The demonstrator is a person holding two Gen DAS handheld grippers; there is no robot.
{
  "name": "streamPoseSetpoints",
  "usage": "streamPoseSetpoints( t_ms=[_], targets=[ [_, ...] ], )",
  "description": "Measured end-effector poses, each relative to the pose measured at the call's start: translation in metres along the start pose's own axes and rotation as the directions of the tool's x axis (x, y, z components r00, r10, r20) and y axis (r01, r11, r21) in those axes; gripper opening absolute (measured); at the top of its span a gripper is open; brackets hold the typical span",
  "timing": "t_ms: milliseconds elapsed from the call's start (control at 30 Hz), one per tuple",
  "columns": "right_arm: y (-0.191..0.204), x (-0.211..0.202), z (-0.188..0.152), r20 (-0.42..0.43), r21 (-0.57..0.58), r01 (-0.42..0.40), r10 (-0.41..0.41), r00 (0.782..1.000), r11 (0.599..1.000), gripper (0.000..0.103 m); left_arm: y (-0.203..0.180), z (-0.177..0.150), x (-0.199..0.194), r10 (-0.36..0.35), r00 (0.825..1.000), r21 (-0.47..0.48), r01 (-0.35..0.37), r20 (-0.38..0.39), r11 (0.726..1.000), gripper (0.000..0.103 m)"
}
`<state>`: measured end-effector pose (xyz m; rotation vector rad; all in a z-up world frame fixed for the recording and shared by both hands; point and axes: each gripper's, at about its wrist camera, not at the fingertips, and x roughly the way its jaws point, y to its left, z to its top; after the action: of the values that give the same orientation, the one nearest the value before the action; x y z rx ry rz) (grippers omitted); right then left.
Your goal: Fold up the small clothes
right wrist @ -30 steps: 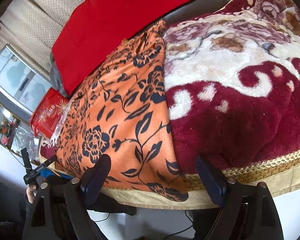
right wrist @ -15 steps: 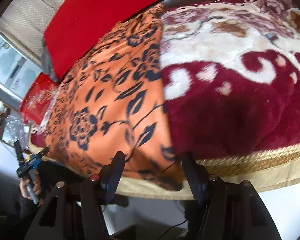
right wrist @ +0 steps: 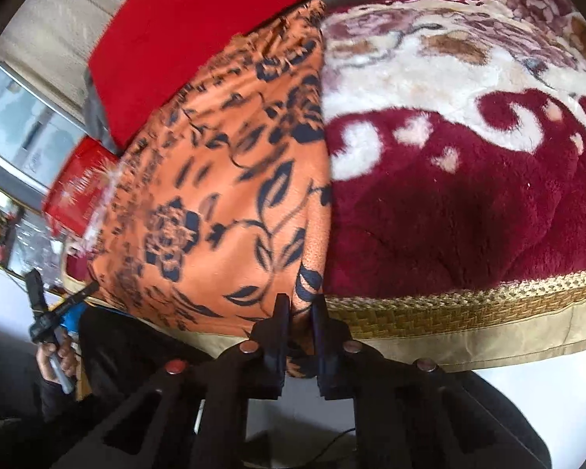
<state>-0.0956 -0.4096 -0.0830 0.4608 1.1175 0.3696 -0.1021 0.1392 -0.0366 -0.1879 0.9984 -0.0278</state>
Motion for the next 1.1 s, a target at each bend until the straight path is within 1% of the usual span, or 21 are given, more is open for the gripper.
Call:
streamPoseSetpoints(
  t_ms=[33,100,133,167,200,233,267,333,367,400,433,467,533,600,667,733,767,833,900,967,1100],
  targets=[
    [-0.001,0.002,0.001,-0.007,0.0,0.0,0.0,1.0,1.0,0.013,0.0,0.002,0.0,-0.003,1.0,-0.001,0.003,0.002,1.0,0.01],
    [-0.008,0.009,0.002,-0.028,0.026,0.037,-0.036,0.999,0.999,0.014,-0.002,0.003,0.01,0.018,1.0,0.02,-0.018,-0.019,1.0,0.011],
    [-0.012,0.012,0.001,-0.043,0.042,0.041,-0.04,0.998,0.998,0.017,-0.002,0.003,0.016,0.03,0.999,0.02,-0.03,-0.033,0.999,0.014],
    [-0.015,0.015,0.001,-0.053,0.055,0.037,-0.034,0.998,0.998,0.021,-0.003,0.001,0.02,0.035,0.998,0.021,-0.034,-0.048,0.999,0.025],
    [-0.015,0.015,0.001,-0.052,0.055,0.025,-0.022,0.998,0.998,0.024,-0.005,0.001,0.021,0.029,0.998,0.022,-0.028,-0.053,0.999,0.041],
    [-0.014,0.014,0.002,-0.052,0.051,0.018,-0.015,0.999,0.999,0.033,-0.006,0.001,0.021,0.02,0.999,0.021,-0.019,-0.049,1.0,0.048],
    [-0.014,0.015,0.002,-0.056,0.054,0.004,-0.001,0.998,0.999,0.046,-0.008,0.001,0.022,0.011,0.999,0.025,-0.01,-0.046,1.0,0.056],
    [-0.014,0.02,0.003,-0.067,0.084,-0.033,0.039,0.997,0.996,0.063,-0.013,0.001,0.024,0.032,0.998,0.044,-0.03,-0.049,0.999,0.056],
    [-0.011,0.022,0.003,-0.074,0.074,-0.021,0.026,0.997,0.997,0.06,-0.013,0.001,0.023,0.034,0.999,0.045,-0.032,-0.04,0.998,0.048],
    [-0.008,0.022,0.002,-0.076,0.055,-0.011,0.015,0.997,0.998,0.054,-0.012,0.002,0.021,0.032,0.999,0.042,-0.031,-0.026,0.999,0.02],
    [-0.007,0.022,0.002,-0.079,0.052,-0.012,0.016,0.997,0.999,0.017,-0.01,0.003,0.019,0.031,0.999,0.045,-0.029,-0.031,0.999,0.008],
    [-0.006,0.022,0.002,-0.075,0.06,-0.019,0.024,0.997,0.998,0.007,-0.007,0.004,0.017,0.01,0.999,0.033,-0.009,-0.034,0.999,0.008],
    [-0.001,0.013,0.002,-0.052,0.062,-0.045,0.048,0.997,0.997,0.006,-0.001,0.008,0.007,-0.029,1.0,0.004,0.029,-0.009,1.0,0.008],
    [0.005,-0.004,0.005,-0.001,0.061,-0.089,0.089,0.996,0.994,0.006,0.001,0.014,-0.012,-0.061,0.997,0.002,0.061,0.039,0.998,0.008],
    [0.012,-0.028,0.011,0.065,0.053,-0.143,0.14,0.988,0.988,0.006,0.003,0.022,-0.034,-0.118,0.988,-0.012,0.12,0.096,0.993,0.008],
    [0.014,-0.037,0.016,0.102,0.049,-0.155,0.149,0.984,0.987,0.006,0.005,0.027,-0.041,-0.137,0.983,-0.024,0.141,0.119,0.99,0.008],
    [0.012,-0.035,0.017,0.102,0.053,-0.156,0.15,0.983,0.986,0.006,0.006,0.028,-0.038,-0.14,0.984,-0.03,0.144,0.108,0.989,0.008],
    [0.003,-0.016,0.017,0.062,0.084,-0.144,0.139,0.988,0.986,0.006,0.005,0.024,-0.02,-0.106,0.993,-0.028,0.108,0.056,0.994,0.008],
    [-0.005,0.003,0.012,0.024,0.122,-0.143,0.141,0.99,0.982,0.006,0.008,0.017,0.007,-0.081,0.996,-0.046,0.079,-0.028,0.996,0.008],
    [-0.004,0.004,0.011,0.04,0.132,-0.162,0.158,0.987,0.978,0.007,0.008,0.016,0.009,-0.079,0.997,-0.048,0.077,-0.028,0.996,0.008],
    [0.0,0.001,0.02,0.064,0.128,-0.188,0.181,0.981,0.974,0.007,0.006,0.027,-0.004,-0.096,0.995,-0.029,0.097,0.023,0.995,0.008]
  ],
)
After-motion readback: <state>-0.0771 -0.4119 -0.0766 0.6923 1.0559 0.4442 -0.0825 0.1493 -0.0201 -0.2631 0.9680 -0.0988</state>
